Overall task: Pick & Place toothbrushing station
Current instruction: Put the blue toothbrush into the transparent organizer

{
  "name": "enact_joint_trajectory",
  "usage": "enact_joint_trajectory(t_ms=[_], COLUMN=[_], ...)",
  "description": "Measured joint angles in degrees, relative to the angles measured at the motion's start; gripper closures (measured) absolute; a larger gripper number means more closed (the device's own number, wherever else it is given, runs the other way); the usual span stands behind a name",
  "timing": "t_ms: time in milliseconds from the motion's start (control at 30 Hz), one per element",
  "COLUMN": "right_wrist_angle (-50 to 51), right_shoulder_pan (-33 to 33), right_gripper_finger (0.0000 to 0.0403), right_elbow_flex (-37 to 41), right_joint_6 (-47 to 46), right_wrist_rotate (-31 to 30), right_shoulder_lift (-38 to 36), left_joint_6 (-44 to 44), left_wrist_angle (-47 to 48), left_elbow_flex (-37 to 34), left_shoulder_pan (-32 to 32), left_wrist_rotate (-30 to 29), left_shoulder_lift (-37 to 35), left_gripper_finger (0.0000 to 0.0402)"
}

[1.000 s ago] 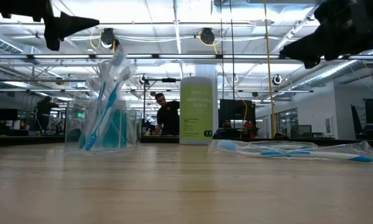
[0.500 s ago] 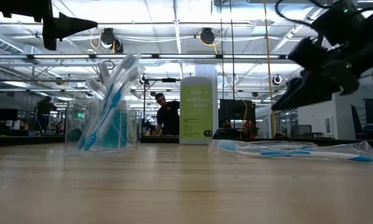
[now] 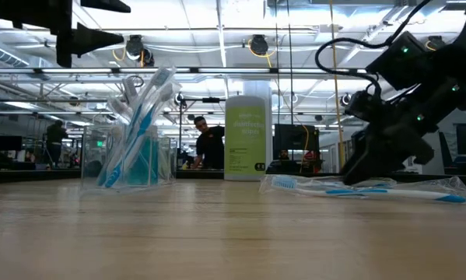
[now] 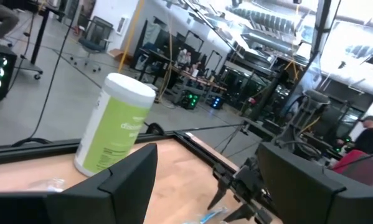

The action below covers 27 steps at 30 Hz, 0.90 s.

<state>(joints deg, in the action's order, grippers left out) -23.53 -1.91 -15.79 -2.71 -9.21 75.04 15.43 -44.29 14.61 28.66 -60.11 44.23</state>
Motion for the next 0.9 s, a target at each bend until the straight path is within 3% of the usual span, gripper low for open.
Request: enact_joint_trajectory(t_ms=[333,467,900], right_wrist_angle=[-1.51,-1.39,-1.52], right_shoulder_pan=[-0.76,-0.82,-0.75], right_gripper_finger=[0.0255,0.0286,0.0388], right_elbow_flex=[-0.11,-0.11,-0.06], right_joint_6=[0.32,0.51,5.35], right_wrist_rotate=[0.74,4.62,1.84], right_shoulder_lift=[4.46,4.07,4.16], left_joint_6=[1.85,1.82,1.85], left_wrist_angle=[3.57,3.89,3.86], left_elbow_flex=[0.00,0.00,0.00], left_shoulder_pan=[-0.52,-0.52,-0.52], left_wrist_rotate=[0.08,0.08,0.07], left_shoulder_lift=[0.02,0.04,0.04], left_gripper_finger=[0.0117,0.0117,0.0117])
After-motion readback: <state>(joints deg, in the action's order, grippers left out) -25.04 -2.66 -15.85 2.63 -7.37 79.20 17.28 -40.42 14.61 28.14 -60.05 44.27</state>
